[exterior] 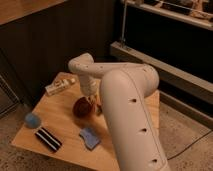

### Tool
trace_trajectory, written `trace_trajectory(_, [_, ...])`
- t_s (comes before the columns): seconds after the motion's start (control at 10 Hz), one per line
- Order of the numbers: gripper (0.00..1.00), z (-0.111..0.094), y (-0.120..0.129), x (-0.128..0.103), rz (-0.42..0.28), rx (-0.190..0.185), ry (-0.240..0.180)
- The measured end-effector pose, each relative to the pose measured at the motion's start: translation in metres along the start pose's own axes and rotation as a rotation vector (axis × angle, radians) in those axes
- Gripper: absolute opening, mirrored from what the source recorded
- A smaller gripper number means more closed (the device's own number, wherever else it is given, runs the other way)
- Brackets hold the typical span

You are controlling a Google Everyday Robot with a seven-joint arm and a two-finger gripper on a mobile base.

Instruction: Drag the ceramic bowl in a circle

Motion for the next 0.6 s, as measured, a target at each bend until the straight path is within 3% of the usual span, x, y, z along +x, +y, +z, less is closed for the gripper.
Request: trace_trajectory(0.6, [0.0,0.012,0.066,0.018,-0.177,-0.043,0.021])
